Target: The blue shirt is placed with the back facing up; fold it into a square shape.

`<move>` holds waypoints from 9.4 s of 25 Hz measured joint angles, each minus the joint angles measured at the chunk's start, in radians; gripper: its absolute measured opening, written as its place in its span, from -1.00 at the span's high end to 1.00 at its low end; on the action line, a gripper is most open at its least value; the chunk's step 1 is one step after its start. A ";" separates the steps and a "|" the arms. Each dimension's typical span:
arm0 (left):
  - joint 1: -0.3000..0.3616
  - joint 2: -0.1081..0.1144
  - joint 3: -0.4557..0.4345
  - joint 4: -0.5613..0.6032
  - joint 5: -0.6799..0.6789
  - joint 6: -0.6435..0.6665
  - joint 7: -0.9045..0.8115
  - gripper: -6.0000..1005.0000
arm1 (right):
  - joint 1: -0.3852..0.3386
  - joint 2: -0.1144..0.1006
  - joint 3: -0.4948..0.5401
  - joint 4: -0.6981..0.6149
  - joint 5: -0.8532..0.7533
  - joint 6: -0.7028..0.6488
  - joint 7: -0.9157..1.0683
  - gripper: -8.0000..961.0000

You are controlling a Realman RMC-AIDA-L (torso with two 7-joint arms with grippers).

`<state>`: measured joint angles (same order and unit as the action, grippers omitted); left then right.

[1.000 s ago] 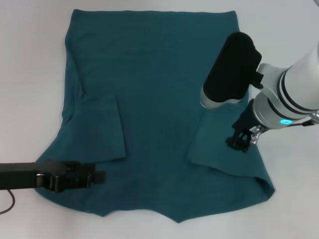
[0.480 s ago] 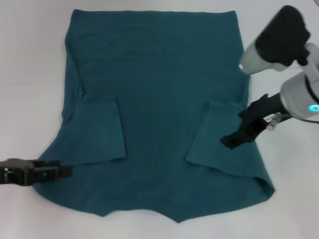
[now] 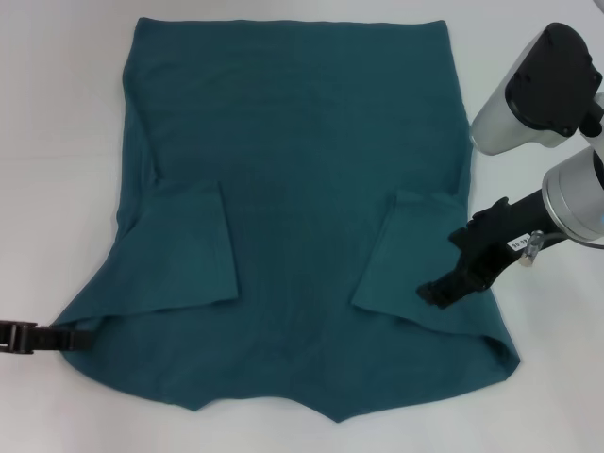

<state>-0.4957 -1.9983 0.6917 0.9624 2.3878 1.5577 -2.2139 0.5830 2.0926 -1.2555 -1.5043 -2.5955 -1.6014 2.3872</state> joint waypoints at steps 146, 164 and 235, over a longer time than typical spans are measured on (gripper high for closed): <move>-0.133 -0.113 0.112 -0.023 0.374 -0.349 -0.153 0.38 | 0.005 0.004 -0.050 0.008 -0.006 0.008 0.024 -0.97; -0.133 -0.107 0.107 0.031 0.306 -0.276 -0.155 0.89 | -0.001 0.004 -0.043 0.009 -0.006 0.022 0.045 -0.97; -0.144 -0.099 0.117 0.045 0.258 -0.228 -0.118 0.89 | -0.011 0.007 -0.117 0.292 -0.212 0.070 0.469 -0.53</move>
<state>-0.6397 -2.0970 0.8084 1.0078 2.6461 1.3302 -2.3316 0.5716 2.1000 -1.3728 -1.2124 -2.8073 -1.5313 2.8563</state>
